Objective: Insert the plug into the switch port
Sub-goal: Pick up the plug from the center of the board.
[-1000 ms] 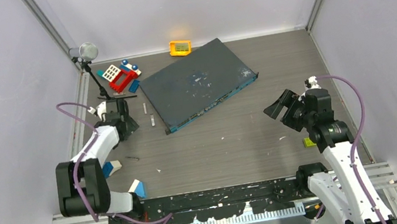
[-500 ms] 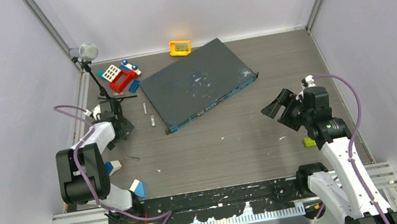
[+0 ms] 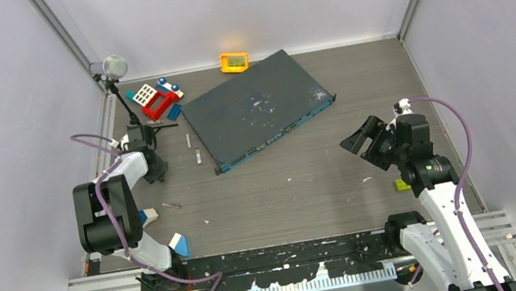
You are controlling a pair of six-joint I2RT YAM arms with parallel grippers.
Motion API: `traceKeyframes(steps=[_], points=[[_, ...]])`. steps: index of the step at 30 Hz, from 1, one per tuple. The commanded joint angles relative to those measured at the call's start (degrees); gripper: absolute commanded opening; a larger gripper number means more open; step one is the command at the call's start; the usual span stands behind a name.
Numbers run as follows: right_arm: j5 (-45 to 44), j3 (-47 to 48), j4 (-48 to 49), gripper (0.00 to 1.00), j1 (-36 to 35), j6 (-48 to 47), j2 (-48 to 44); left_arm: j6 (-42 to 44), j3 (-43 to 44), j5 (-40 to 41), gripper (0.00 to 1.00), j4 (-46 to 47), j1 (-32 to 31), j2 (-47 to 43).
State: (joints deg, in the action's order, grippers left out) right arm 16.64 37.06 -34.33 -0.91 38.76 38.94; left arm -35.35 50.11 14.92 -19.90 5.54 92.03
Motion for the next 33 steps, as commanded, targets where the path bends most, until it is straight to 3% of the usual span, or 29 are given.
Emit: traceKeyframes(steps=[1, 11, 17, 21, 27, 33], points=[[0.9, 0.6, 0.8, 0.81, 0.1, 0.5, -1.2, 0.2, 1.3, -0.2, 0.28, 1.5, 0.4, -0.4], [0.7, 1.5, 0.0, 0.81, 0.1, 0.1, -1.6, 0.9, 0.6, -2.0, 0.01, 1.0, 0.3, -1.4], [-0.1, 4.6, -1.3, 0.81, 0.1, -1.5, -3.3, 2.5, -0.6, -4.3, 0.0, -1.5, -4.0, -8.4], [-0.5, 7.7, -2.3, 0.81, 0.1, -2.7, -3.2, 1.5, -0.3, -3.4, 0.0, -5.2, -15.2, -16.5], [-0.7, 11.9, -3.0, 0.81, 0.1, -3.9, -4.0, -1.6, 0.2, -3.9, 0.0, -7.2, -37.9, -28.1], [0.1, 14.0, -2.6, 0.81, 0.1, -4.4, -7.2, 2.4, 4.8, -4.5, 0.0, -7.2, -58.7, -30.7]])
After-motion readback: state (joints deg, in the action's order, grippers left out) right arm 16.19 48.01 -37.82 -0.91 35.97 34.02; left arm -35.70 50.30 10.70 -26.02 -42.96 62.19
